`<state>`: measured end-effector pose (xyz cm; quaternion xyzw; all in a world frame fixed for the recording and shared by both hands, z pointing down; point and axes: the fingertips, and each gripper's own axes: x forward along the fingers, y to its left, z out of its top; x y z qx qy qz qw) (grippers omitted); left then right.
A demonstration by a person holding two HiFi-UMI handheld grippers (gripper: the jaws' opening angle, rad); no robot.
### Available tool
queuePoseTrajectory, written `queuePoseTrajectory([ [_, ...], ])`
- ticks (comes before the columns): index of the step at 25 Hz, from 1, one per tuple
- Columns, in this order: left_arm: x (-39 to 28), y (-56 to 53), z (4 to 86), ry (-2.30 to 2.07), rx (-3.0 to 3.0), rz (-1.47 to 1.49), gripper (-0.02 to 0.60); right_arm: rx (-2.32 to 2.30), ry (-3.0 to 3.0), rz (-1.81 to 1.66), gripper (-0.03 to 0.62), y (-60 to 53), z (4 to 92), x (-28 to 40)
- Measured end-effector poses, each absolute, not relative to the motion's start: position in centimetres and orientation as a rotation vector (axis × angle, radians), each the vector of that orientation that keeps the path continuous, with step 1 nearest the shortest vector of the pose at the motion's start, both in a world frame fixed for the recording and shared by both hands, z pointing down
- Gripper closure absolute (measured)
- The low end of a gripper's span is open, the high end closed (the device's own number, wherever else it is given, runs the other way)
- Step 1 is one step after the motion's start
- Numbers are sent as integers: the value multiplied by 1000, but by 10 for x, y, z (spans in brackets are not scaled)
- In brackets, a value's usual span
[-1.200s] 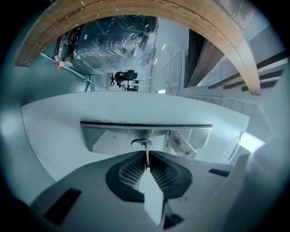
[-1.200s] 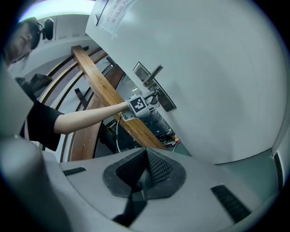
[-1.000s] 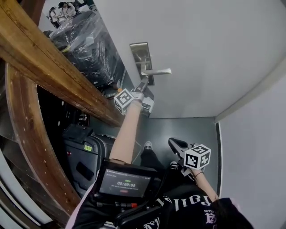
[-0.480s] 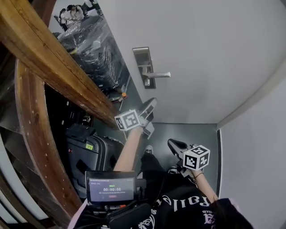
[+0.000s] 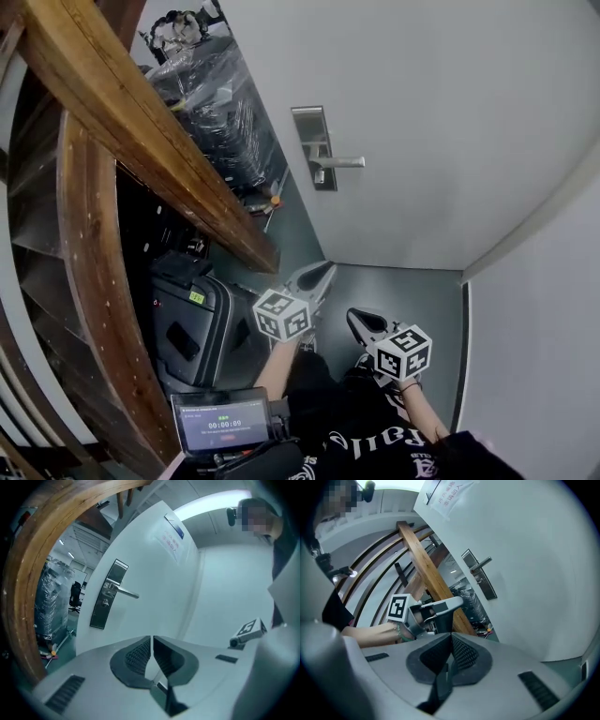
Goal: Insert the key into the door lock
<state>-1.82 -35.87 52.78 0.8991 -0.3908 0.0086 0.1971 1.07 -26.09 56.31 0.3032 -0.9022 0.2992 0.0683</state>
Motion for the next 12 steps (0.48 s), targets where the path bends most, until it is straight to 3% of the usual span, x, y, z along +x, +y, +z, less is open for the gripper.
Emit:
queuePoseTrajectory([
  [12,-97,-220,520,-1017,2519,58,577,997,-2757,963,577,-207,550,-59],
])
